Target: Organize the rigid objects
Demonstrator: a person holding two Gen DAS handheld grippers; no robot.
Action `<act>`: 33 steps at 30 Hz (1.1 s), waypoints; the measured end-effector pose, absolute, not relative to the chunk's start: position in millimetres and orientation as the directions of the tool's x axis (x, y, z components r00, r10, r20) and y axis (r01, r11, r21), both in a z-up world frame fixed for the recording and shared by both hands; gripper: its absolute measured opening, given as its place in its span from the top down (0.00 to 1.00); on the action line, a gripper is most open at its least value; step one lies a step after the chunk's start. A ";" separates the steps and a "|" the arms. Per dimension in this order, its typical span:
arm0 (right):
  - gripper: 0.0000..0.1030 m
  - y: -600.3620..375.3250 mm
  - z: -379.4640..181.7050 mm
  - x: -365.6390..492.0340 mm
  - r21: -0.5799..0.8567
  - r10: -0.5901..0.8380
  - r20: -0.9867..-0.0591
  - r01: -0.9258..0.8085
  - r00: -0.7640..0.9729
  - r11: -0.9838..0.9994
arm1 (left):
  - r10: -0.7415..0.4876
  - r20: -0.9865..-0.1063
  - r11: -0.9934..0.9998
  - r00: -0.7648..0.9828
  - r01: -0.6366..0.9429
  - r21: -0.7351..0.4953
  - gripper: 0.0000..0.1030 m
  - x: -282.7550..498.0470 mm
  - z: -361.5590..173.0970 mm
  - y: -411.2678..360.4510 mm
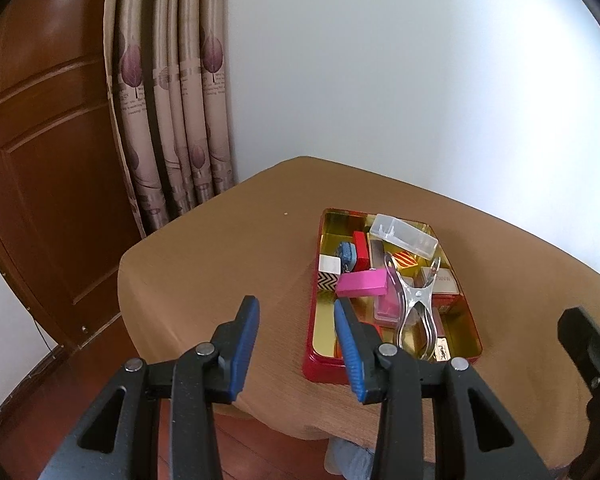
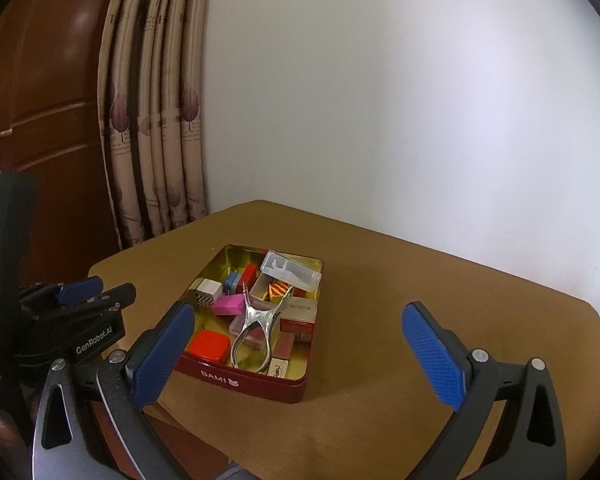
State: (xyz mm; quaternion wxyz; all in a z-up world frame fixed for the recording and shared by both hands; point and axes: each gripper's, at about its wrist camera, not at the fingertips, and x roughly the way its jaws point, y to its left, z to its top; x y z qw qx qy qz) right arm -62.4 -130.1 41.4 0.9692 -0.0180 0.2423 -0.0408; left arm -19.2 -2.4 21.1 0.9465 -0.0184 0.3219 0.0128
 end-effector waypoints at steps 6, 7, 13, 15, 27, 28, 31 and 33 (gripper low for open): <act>0.00 -125.4 35.5 -59.6 -0.070 -0.089 -0.484 0.063 0.870 0.996 | 0.019 -0.620 0.998 0.784 -0.051 -0.035 0.61 -16.1 19.6 1.4; 0.00 -125.0 33.7 -58.7 -0.070 -0.087 -0.489 0.061 0.868 0.996 | 0.020 -0.624 0.998 0.781 -0.056 -0.037 0.61 -15.2 18.8 2.3; 0.00 -120.9 26.8 -55.8 -0.080 -0.084 -0.508 0.050 0.857 0.996 | 0.011 -0.639 0.997 0.769 -0.059 -0.053 0.61 -12.9 16.7 5.8; 0.00 -119.4 26.0 -55.4 -0.082 -0.082 -0.511 0.046 0.856 0.996 | 0.006 -0.640 0.997 0.769 -0.054 -0.055 0.61 -12.9 16.3 5.8; 0.00 -114.6 22.6 -54.1 -0.086 -0.074 -0.527 0.033 0.847 0.996 | -0.002 -0.648 0.999 0.761 -0.021 -0.028 0.61 -11.0 12.3 -3.0; 0.00 -114.5 22.5 -53.9 -0.085 -0.072 -0.528 0.031 0.846 0.996 | -0.001 -0.648 1.000 0.762 -0.017 -0.021 0.61 -11.2 12.3 -4.5; 0.00 -114.3 21.8 -53.6 -0.080 -0.066 -0.532 0.028 0.844 0.996 | -0.003 -0.654 1.000 0.756 -0.005 -0.011 0.44 -11.7 11.3 -8.1; 0.00 -113.5 21.2 -53.1 -0.082 -0.069 -0.534 0.030 0.843 0.996 | 0.007 -0.652 1.000 0.758 -0.009 0.001 0.25 -12.2 10.9 -9.6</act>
